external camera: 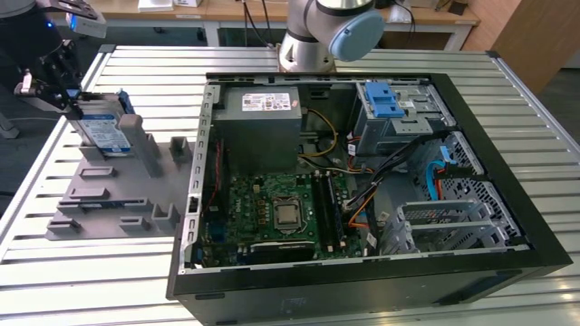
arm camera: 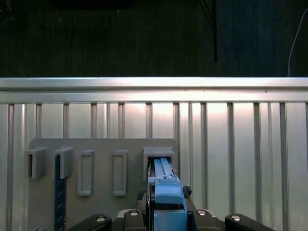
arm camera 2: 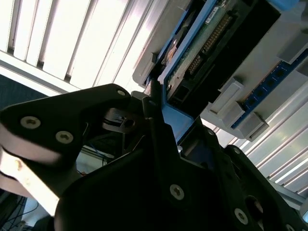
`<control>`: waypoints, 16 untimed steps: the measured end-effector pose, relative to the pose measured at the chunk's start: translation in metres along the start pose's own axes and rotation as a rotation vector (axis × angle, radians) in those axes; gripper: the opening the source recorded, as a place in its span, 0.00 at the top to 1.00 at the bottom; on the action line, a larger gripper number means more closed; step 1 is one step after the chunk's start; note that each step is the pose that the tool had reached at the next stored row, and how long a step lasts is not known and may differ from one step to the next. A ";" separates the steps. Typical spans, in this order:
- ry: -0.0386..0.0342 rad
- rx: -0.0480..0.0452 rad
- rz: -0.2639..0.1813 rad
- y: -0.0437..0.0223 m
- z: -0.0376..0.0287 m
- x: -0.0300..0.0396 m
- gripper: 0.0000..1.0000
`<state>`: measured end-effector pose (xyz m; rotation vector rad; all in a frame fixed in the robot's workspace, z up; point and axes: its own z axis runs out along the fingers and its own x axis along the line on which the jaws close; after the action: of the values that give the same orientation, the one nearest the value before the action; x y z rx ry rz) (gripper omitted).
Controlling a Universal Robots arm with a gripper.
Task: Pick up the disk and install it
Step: 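Pick up the disk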
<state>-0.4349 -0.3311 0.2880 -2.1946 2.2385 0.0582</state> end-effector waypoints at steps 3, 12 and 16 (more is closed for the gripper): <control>0.0000 0.0000 0.000 0.0000 0.0000 0.0000 0.64; 0.0000 0.0001 0.000 0.0000 0.0000 0.0000 0.64; -0.0002 0.0002 0.000 0.0000 0.0001 0.0000 0.62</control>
<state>-0.4349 -0.3311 0.2878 -2.1948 2.2378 0.0581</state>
